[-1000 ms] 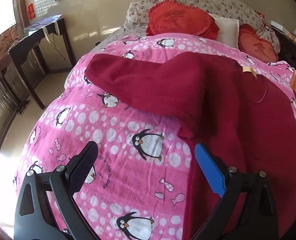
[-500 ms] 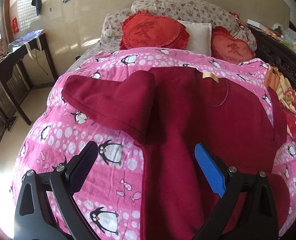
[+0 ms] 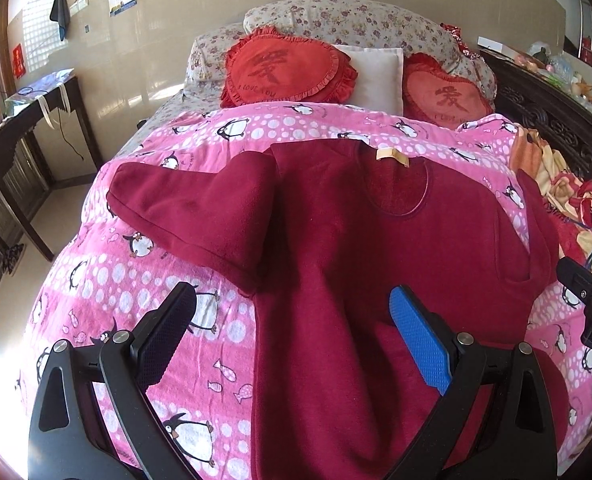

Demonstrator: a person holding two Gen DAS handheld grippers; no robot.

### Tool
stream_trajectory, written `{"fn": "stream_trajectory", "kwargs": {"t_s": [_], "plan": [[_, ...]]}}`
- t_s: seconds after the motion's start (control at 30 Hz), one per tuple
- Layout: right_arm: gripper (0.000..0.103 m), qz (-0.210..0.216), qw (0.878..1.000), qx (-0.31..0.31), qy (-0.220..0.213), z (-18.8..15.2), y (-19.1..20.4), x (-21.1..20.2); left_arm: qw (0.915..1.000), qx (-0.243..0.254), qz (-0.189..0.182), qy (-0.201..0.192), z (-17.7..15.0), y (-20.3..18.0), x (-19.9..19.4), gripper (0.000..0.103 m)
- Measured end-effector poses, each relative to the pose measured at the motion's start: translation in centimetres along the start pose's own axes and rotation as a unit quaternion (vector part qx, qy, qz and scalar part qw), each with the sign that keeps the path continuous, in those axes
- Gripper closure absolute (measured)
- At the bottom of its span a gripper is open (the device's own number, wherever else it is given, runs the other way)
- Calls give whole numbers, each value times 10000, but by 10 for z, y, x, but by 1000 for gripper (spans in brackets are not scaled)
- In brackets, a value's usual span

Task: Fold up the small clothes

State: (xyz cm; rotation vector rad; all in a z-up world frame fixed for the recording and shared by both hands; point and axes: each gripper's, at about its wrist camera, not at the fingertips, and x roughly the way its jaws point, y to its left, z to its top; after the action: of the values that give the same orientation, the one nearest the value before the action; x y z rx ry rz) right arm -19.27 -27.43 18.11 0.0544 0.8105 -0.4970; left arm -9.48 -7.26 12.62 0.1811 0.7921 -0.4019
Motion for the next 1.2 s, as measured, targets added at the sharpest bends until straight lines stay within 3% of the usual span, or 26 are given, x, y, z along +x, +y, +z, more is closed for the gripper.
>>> {"fn": "stream_trajectory", "kwargs": {"t_s": [0.67,0.77,0.87,0.97,1.2], "plan": [[1,155,9997,-203,-2,6,19,-2,9998,-110,-8,171,-7,7,15,5],[1,384,9991,-148,126,6,16,-6,9997,-142,-26,181,-8,11,15,5],[1,1302,9903,243,415,11,0,-20,9996,-216,-62,171,-7,18,14,5],[1,1942,9775,619,535,24,-10,-35,9995,-285,-4,152,-7,25,15,5],[1,1691,9851,259,176,54,15,-48,9992,-338,160,125,-4,35,15,5]]}}
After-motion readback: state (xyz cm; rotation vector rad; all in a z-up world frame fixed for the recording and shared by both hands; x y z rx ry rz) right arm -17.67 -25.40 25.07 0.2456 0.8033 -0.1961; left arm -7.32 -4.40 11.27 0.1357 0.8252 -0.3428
